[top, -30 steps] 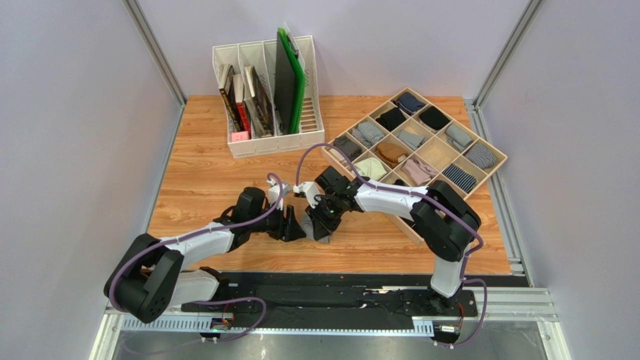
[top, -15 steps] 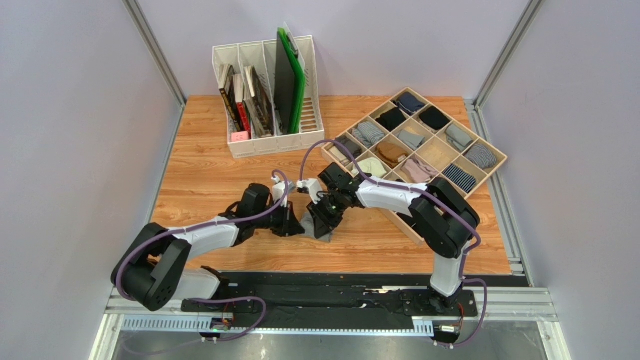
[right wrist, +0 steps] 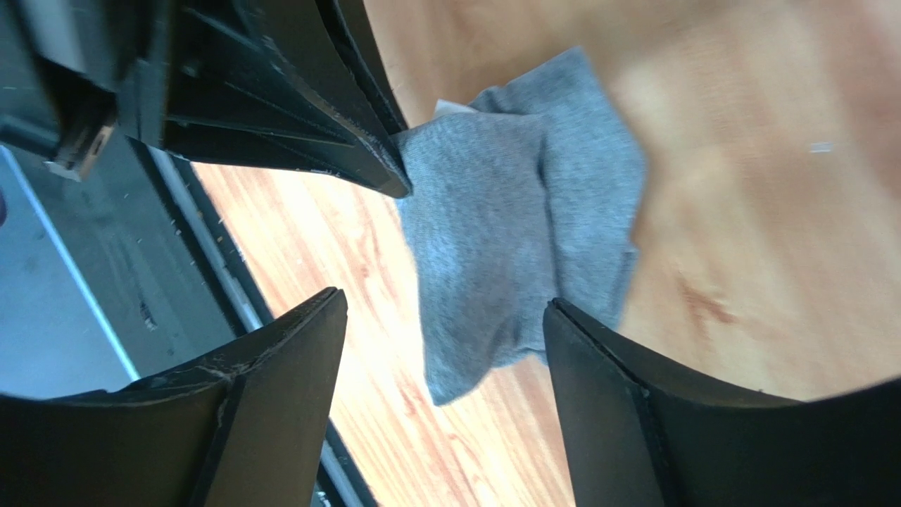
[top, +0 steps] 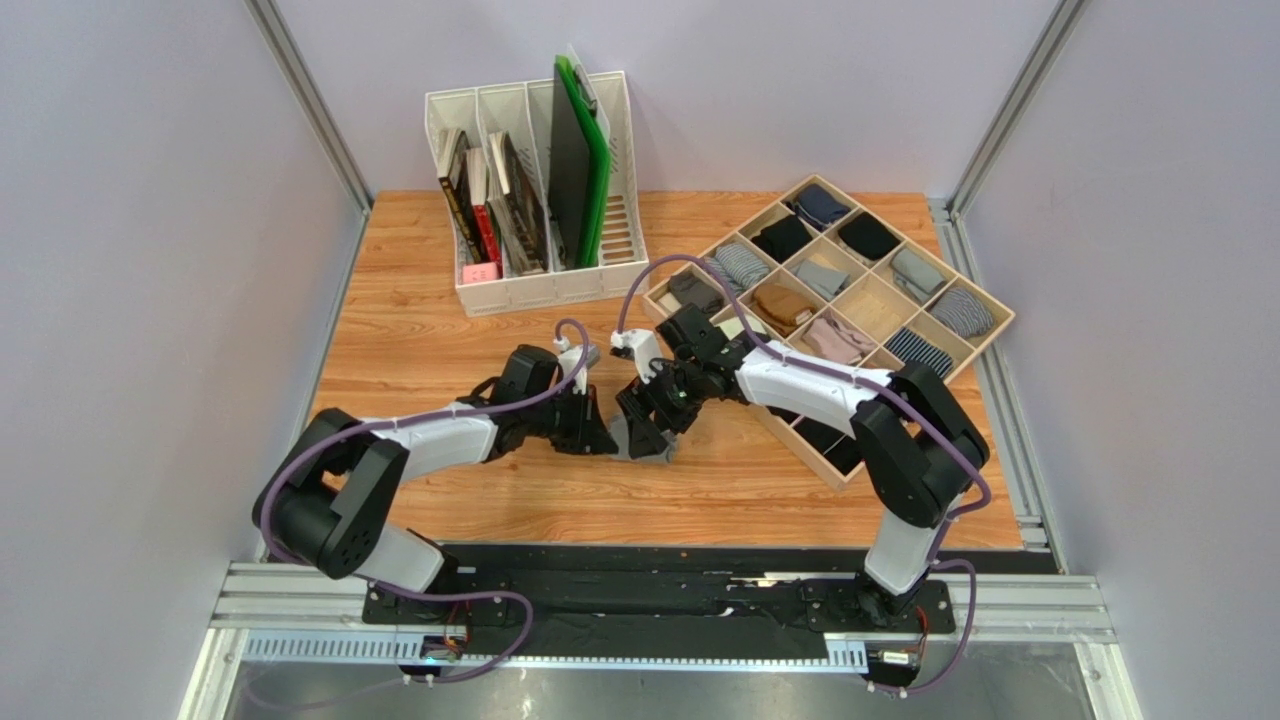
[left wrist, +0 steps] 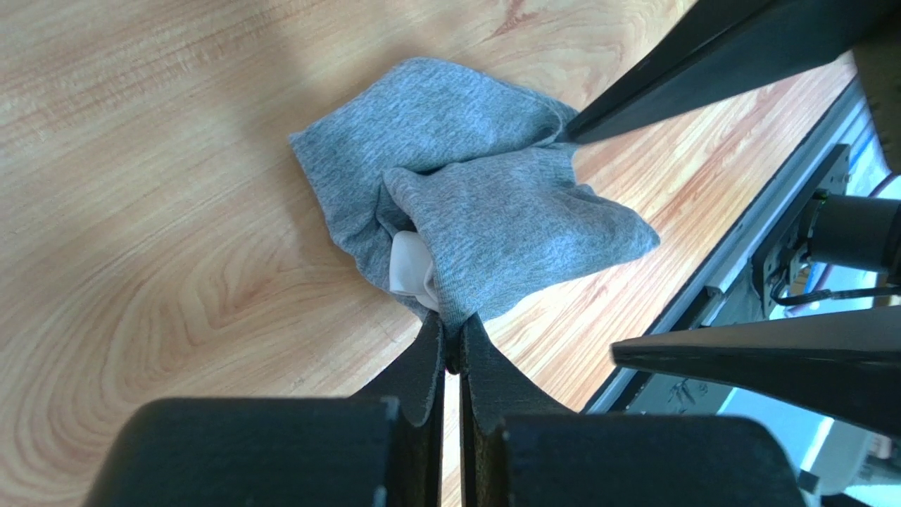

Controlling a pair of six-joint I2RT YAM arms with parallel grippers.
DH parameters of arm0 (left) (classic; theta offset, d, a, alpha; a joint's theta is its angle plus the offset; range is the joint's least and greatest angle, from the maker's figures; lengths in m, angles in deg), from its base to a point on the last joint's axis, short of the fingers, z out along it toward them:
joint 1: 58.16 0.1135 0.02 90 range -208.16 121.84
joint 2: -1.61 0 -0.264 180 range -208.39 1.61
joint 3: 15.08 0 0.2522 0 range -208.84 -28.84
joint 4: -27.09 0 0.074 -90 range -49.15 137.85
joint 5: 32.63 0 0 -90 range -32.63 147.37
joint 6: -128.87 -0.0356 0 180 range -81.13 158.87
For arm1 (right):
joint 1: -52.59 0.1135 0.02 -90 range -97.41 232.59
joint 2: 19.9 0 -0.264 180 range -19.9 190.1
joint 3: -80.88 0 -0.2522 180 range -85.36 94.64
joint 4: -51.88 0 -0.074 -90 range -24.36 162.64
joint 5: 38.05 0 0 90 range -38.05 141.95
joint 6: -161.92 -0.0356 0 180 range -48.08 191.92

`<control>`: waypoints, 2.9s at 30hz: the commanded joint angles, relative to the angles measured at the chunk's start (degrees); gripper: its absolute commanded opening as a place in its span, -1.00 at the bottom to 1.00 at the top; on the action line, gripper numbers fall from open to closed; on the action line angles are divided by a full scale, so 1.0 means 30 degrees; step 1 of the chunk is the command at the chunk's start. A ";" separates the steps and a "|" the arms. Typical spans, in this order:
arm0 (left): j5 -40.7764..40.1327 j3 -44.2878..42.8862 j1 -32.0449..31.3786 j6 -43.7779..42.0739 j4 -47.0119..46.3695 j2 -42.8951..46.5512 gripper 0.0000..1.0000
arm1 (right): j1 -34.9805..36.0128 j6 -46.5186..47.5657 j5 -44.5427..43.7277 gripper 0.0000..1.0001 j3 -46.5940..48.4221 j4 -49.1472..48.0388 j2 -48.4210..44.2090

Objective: Roll the underwear
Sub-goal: Roll the underwear to the center of the board, then pick up the underwear from the center of the board, then place the underwear in the storage box.

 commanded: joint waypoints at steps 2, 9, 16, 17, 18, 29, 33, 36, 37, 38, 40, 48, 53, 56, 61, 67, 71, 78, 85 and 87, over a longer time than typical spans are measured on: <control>0.0699 -0.0859 0.0719 0.0507 0.0727 -0.0554 -1.00 | -0.0367 0.0690 -0.1810 0.49 0.0113 -0.1361 -0.1319; 0.1755 -0.2407 0.1189 -0.0194 0.2186 -0.1695 -1.00 | -0.1100 0.0778 -0.0906 0.58 0.0406 -0.2767 -0.0236; 0.2165 -0.3611 0.1277 -0.0546 0.3070 -0.2692 -1.00 | -0.1217 0.0690 -0.0112 0.70 0.1255 -0.3032 0.1433; 0.2165 -0.3699 0.1306 -0.0634 0.3158 -0.2780 -1.00 | -0.1246 0.0748 -0.0170 0.70 0.1372 -0.3003 0.1870; 0.2194 -0.3845 0.1335 -0.0664 0.3217 -0.2810 -1.00 | -0.1275 0.0836 -0.0316 0.70 0.1431 -0.3032 0.2078; 0.2282 -0.4315 0.1423 -0.1044 0.3832 -0.3162 -1.00 | -0.2213 0.1217 -0.0376 0.67 0.1110 -0.3355 0.3017; 0.2194 -0.4491 0.1453 -0.1191 0.4067 -0.3132 -1.00 | -0.2213 0.1248 0.0120 0.61 0.1197 -0.2828 0.3485; 0.2223 -0.4579 0.1453 -0.1191 0.4067 -0.3190 -1.00 | -0.2184 0.0868 0.0619 0.31 0.1022 -0.2769 0.3836; 0.2224 -0.4608 0.1453 -0.1191 0.4067 -0.3191 -1.00 | -0.2184 0.0779 0.0678 0.17 0.1050 -0.2594 0.4070; 0.2224 -0.4667 0.1424 -0.1191 0.4096 -0.3220 -1.00 | -0.2213 0.0749 0.0824 -0.02 0.1080 -0.2506 0.4217; 0.2224 -0.4725 0.1453 -0.1250 0.4125 -0.3307 -1.00 | -0.2184 0.0632 0.0942 -0.17 0.0963 -0.2446 0.4335; 0.2136 -0.4784 0.1453 -0.1367 0.4184 -0.3162 -1.00 | -0.2184 0.0427 0.0650 -0.72 0.1284 -0.1920 0.4336; 0.1902 -0.4901 0.1453 -0.1426 0.4476 -0.3074 -1.00 | -0.2184 0.0134 0.0415 -1.00 0.1402 -0.1743 0.3868; 0.1785 -0.5047 0.1453 -0.1309 0.4711 -0.2667 -0.45 | -0.2184 -0.0129 -0.0051 -1.00 0.1432 -0.1480 0.3283; 0.0439 -0.5516 0.1453 -0.1630 0.5967 -0.1201 0.24 | -0.2360 -0.0599 -0.1838 -1.00 0.1432 -0.0748 0.1292; -0.0500 -0.5517 0.1453 -0.2362 0.6644 -0.0789 0.47 | -0.2652 -0.0716 -0.2951 -1.00 0.1286 0.0014 -0.0903; -0.1202 -0.5342 0.1453 -0.2480 0.6675 0.0060 0.49 | -0.2769 -0.0833 -0.3861 -1.00 0.1168 0.0687 -0.2192; -0.1673 -0.5400 0.1453 -0.2393 0.6938 0.0501 0.50 | -0.4026 -0.0921 -0.5589 -1.00 0.1752 0.2328 -0.5066; -0.1410 -0.5224 0.1453 -0.2276 0.6822 0.0442 0.50 | -0.6223 -0.0921 -0.8256 -1.00 0.2896 0.3501 -0.6591; -0.1146 -0.5224 0.1453 -0.2217 0.6588 0.0442 0.50 | -0.7278 -0.0921 -0.8490 -1.00 0.3187 0.3530 -0.6534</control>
